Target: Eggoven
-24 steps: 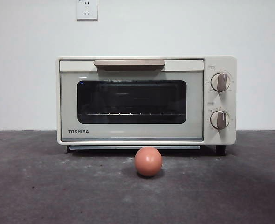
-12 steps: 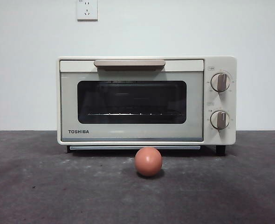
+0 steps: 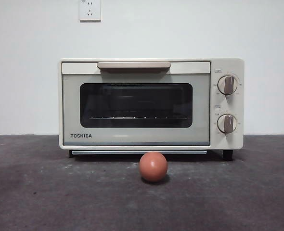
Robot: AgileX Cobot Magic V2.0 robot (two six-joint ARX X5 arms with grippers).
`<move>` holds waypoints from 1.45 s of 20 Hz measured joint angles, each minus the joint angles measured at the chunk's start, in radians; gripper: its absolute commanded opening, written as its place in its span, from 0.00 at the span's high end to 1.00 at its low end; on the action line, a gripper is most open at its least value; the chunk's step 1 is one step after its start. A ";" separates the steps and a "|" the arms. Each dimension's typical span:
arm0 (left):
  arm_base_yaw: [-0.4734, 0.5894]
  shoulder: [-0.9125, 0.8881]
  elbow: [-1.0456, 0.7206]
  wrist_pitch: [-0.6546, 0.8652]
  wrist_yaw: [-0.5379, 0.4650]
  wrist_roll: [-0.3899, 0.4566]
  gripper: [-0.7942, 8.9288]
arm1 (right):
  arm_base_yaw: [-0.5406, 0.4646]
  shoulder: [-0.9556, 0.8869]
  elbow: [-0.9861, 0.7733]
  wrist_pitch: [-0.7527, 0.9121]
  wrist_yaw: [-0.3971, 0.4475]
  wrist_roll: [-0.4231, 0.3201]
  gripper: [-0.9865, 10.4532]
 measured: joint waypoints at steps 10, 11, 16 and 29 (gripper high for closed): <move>0.000 0.000 0.001 -0.005 0.001 0.020 0.91 | 0.091 0.096 0.000 0.004 0.000 0.037 0.60; 0.000 0.000 0.001 -0.005 0.001 0.023 0.91 | 0.107 0.114 0.000 0.023 0.000 0.053 0.60; 0.000 0.000 0.001 -0.004 0.002 0.027 0.91 | 0.275 0.251 0.000 0.206 0.142 0.182 0.61; -0.035 0.000 0.001 -0.002 0.002 0.026 0.91 | 0.568 0.838 0.003 0.654 0.478 0.440 0.61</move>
